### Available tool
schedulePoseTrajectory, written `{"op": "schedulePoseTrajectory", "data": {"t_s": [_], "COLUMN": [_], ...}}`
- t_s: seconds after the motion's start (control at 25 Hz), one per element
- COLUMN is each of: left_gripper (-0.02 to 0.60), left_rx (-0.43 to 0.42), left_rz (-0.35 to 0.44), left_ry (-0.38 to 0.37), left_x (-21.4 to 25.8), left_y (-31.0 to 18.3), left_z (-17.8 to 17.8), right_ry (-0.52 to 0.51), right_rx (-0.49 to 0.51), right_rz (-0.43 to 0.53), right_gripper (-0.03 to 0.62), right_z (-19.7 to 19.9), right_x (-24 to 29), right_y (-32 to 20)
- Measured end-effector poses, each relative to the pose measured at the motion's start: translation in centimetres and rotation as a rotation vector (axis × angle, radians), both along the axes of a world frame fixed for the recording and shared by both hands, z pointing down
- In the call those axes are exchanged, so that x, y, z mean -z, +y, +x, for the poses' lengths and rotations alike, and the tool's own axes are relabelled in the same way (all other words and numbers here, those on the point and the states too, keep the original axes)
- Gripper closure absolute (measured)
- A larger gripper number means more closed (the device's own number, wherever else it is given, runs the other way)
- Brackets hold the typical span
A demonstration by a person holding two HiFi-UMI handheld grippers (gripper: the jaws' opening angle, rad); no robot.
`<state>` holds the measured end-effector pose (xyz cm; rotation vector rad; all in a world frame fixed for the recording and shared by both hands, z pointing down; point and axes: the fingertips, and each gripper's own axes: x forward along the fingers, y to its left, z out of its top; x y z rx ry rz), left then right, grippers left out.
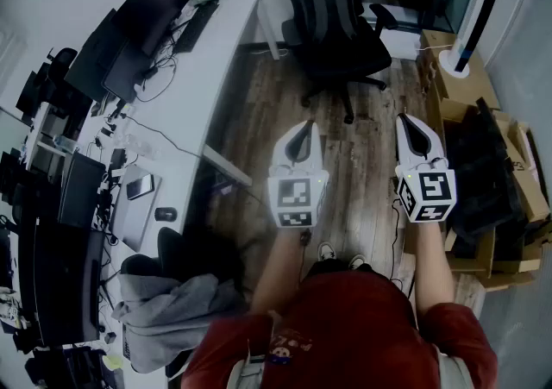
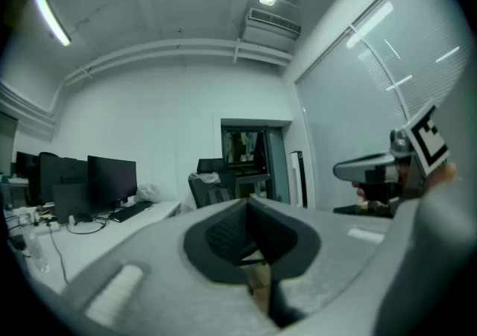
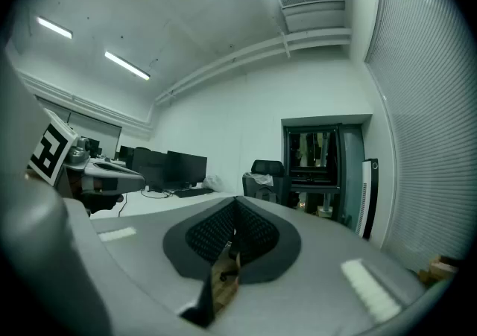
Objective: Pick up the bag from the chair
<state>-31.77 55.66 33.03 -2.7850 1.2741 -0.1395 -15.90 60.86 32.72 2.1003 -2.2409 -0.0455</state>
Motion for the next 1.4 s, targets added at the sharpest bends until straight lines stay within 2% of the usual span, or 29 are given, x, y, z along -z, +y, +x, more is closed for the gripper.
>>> {"op": "schedulePoseTrajectory", "data": {"t_s": [0.32, 0.8, 1.12, 1.4], "left_gripper": [0.584, 0.584, 0.584, 0.584], "left_rx": [0.014, -0.008, -0.022, -0.022], "left_rz": [-0.006, -0.01, -0.013, -0.019], "left_ry": [-0.026, -0.012, -0.002, -0.03], "left_x": [-0.9, -1.9, -2.4, -3.7], "left_y": [-3.2, -7.2, -10.0, -14.1], "left_z": [-2.4, -6.1, -5.5, -3.2], "right_ry": [-0.016, -0.053, -0.056, -0.074], "right_rx": [-0.002, -0.028, -0.042, -0.051], "right_rz": [-0.015, 0.005, -0.007, -0.022], "right_gripper": [0.592, 0.594, 0.594, 0.594], "right_z": [-1.7, -5.2, -4.9, -2.4], "right_x": [-1.0, -1.8, -2.6, -4.0], "right_y": [-3.2, -6.7, -9.2, -13.5]}}
